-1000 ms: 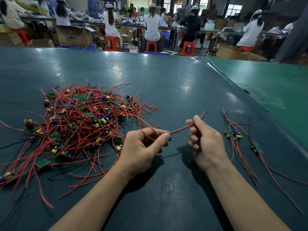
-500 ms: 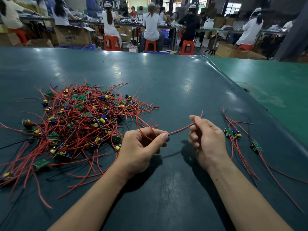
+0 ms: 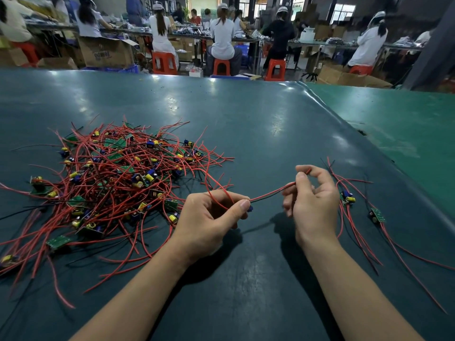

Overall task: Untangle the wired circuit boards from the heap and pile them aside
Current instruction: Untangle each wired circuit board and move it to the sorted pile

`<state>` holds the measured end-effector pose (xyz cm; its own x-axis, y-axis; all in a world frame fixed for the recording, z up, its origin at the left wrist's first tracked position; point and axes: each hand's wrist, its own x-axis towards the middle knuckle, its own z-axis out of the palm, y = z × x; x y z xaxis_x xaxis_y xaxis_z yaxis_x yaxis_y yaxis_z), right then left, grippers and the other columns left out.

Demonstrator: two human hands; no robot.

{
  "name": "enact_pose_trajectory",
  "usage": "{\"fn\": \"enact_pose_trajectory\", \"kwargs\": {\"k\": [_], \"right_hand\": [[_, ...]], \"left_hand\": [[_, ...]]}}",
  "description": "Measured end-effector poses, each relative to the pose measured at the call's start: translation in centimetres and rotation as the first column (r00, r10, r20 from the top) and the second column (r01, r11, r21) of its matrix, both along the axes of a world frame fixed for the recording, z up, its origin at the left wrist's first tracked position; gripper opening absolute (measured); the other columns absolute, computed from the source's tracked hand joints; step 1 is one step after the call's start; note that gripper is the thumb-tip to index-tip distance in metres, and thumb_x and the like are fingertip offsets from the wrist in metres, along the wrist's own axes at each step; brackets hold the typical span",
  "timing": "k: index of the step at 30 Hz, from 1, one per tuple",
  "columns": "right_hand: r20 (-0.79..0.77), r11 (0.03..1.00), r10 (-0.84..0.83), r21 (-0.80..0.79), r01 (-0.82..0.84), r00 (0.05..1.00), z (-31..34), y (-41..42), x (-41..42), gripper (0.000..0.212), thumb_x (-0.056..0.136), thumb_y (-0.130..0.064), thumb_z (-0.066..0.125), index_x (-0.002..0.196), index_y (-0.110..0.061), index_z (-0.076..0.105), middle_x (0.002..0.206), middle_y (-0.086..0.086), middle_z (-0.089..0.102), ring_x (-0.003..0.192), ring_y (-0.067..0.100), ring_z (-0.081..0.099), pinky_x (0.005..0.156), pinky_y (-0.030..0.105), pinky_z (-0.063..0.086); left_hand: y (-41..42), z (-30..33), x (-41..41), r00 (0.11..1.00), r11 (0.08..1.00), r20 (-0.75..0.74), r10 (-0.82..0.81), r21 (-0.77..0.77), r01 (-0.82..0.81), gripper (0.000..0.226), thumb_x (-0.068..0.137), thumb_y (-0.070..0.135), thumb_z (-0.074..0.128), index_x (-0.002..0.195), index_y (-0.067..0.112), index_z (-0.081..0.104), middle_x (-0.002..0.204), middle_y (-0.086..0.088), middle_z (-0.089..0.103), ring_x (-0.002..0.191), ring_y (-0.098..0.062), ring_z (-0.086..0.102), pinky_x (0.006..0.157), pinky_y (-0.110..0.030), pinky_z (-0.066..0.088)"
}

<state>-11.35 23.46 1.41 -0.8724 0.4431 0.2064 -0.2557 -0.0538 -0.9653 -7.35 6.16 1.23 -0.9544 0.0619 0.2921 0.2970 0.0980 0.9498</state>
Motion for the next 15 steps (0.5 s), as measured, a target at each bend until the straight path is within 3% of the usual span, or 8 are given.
{"fn": "enact_pose_trajectory", "kwargs": {"k": [2,4,6,7,9,12,14,15], "right_hand": [[-0.070,0.961,-0.114,0.246,0.128,0.991,-0.1,0.0,0.3,0.020,0.098,-0.017,0.047,0.088,-0.032,0.054,0.058,-0.002,0.066,0.039,0.013,0.052,0.044,0.028,0.044],[-0.068,0.956,-0.138,0.251,0.151,0.988,-0.1,-0.2,0.3,0.022,0.099,-0.015,0.047,0.088,-0.033,0.054,0.061,-0.003,0.068,0.039,0.012,0.053,0.040,0.027,0.044],[0.019,0.994,-0.041,-0.097,0.043,0.999,0.3,-0.4,0.1,0.024,0.100,-0.006,0.045,0.088,-0.024,0.055,0.055,0.001,0.065,0.036,0.010,0.046,0.034,0.019,0.034],[0.063,0.942,0.055,-0.333,-0.031,0.997,0.6,-0.4,0.1,0.024,0.100,-0.002,0.043,0.088,-0.019,0.055,0.053,0.002,0.063,0.034,0.008,0.041,0.033,0.016,0.029],[0.075,0.727,0.265,-0.670,-0.148,0.961,0.9,-0.3,0.2,0.024,0.101,0.000,0.040,0.089,-0.013,0.056,0.053,0.004,0.059,0.032,0.005,0.035,0.029,0.014,0.026],[0.004,0.562,0.400,-0.791,-0.242,0.917,0.9,-0.1,0.3,0.021,0.102,-0.006,0.040,0.092,-0.013,0.057,0.059,0.003,0.062,0.033,0.002,0.036,0.029,0.011,0.027],[0.047,0.654,0.415,-0.710,-0.262,0.909,0.8,-0.3,0.1,0.018,0.102,-0.024,0.045,0.097,-0.014,0.060,0.072,0.004,0.070,0.036,0.003,0.042,0.032,0.012,0.029],[0.110,0.744,0.412,-0.614,-0.264,0.905,0.8,-0.5,0.2,0.029,0.099,-0.039,0.047,0.100,-0.014,0.061,0.080,0.004,0.072,0.038,0.005,0.046,0.034,0.015,0.031]], "left_hand": [[0.0,0.0,0.0,1.000,1.000,-0.005,-0.001,-0.003,0.001,0.006,0.087,0.009,0.070,0.086,0.008,0.076,0.071,-0.005,0.074,0.062,-0.007,0.066,0.056,-0.016,0.049],[0.0,0.0,0.0,1.000,1.000,-0.006,-0.001,-0.010,0.001,0.006,0.087,0.009,0.070,0.086,0.009,0.076,0.070,-0.005,0.074,0.059,-0.005,0.064,0.056,-0.016,0.049],[0.1,0.1,0.0,1.000,1.000,-0.005,-0.013,-0.010,0.013,0.006,0.087,0.009,0.070,0.086,0.010,0.076,0.071,-0.003,0.074,0.060,-0.005,0.065,0.056,-0.016,0.049],[0.1,0.1,0.0,1.000,1.000,-0.007,-0.018,-0.006,0.018,0.006,0.087,0.009,0.070,0.087,0.010,0.076,0.072,-0.002,0.074,0.061,-0.005,0.066,0.057,-0.016,0.049],[0.0,0.1,-0.1,1.000,1.000,-0.017,-0.009,0.001,0.009,0.006,0.087,0.009,0.070,0.086,0.010,0.076,0.071,-0.003,0.074,0.058,-0.004,0.064,0.056,-0.016,0.049],[-0.1,-0.1,-0.3,0.999,0.998,-0.016,0.034,0.050,-0.033,0.007,0.087,0.011,0.070,0.085,0.010,0.076,0.069,-0.005,0.073,0.053,-0.005,0.059,0.054,-0.017,0.047],[-0.1,-0.2,-0.5,0.996,0.992,-0.018,0.084,0.092,-0.082,0.007,0.087,0.012,0.070,0.084,0.011,0.076,0.068,-0.006,0.072,0.051,-0.008,0.056,0.054,-0.018,0.047],[-0.1,-0.3,-0.6,0.992,0.988,-0.027,0.124,0.095,-0.121,0.007,0.087,0.013,0.070,0.083,0.012,0.076,0.068,-0.005,0.072,0.051,-0.009,0.056,0.053,-0.019,0.048]]}}
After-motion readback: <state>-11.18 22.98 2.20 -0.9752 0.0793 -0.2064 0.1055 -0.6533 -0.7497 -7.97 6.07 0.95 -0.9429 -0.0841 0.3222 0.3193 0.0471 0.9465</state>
